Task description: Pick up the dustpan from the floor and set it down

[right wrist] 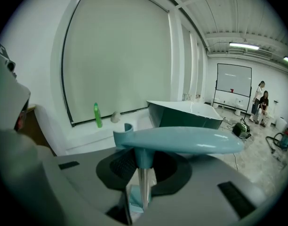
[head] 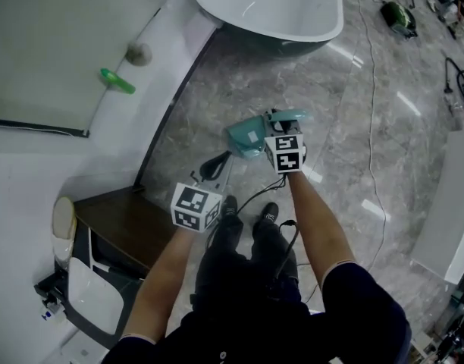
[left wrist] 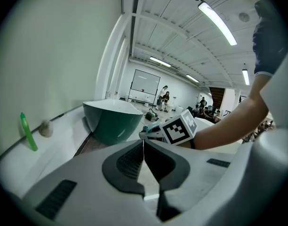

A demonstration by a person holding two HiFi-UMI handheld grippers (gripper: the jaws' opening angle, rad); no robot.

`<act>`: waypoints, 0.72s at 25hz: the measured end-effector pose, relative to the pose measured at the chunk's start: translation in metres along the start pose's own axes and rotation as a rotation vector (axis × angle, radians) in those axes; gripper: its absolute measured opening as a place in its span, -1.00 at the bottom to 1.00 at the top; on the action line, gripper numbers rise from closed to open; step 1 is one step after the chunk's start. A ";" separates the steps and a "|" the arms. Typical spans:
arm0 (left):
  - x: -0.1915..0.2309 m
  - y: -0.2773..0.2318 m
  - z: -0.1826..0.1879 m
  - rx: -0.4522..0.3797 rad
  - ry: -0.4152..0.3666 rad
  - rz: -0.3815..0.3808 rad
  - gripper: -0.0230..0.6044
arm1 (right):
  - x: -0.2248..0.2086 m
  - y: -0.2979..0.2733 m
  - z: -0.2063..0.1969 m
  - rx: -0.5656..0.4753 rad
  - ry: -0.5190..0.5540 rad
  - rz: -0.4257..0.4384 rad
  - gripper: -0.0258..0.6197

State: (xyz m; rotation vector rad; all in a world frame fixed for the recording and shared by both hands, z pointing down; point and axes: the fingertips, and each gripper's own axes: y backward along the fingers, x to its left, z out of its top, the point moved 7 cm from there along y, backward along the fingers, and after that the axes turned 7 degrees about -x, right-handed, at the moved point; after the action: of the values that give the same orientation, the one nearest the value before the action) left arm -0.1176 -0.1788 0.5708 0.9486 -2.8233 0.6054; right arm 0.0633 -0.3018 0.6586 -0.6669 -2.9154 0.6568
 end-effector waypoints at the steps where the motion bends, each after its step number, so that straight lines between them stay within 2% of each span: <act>1: 0.002 -0.001 -0.003 0.005 0.005 0.003 -0.88 | -0.003 -0.005 -0.003 -0.004 0.000 -0.013 -0.68; 5: 0.008 0.001 -0.011 0.022 0.022 0.022 -0.88 | -0.008 -0.022 -0.016 -0.011 -0.004 -0.051 -0.68; 10: 0.009 -0.002 -0.016 0.028 0.031 0.025 -0.88 | -0.014 -0.032 -0.023 -0.009 0.009 -0.053 -0.68; 18: 0.005 -0.007 -0.023 0.046 0.038 0.005 -0.88 | -0.010 -0.023 -0.042 0.002 0.007 -0.065 -0.68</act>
State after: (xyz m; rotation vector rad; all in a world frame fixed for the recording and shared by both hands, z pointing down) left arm -0.1183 -0.1775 0.5953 0.9278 -2.7909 0.6839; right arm 0.0706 -0.3084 0.7061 -0.5709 -2.9159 0.6490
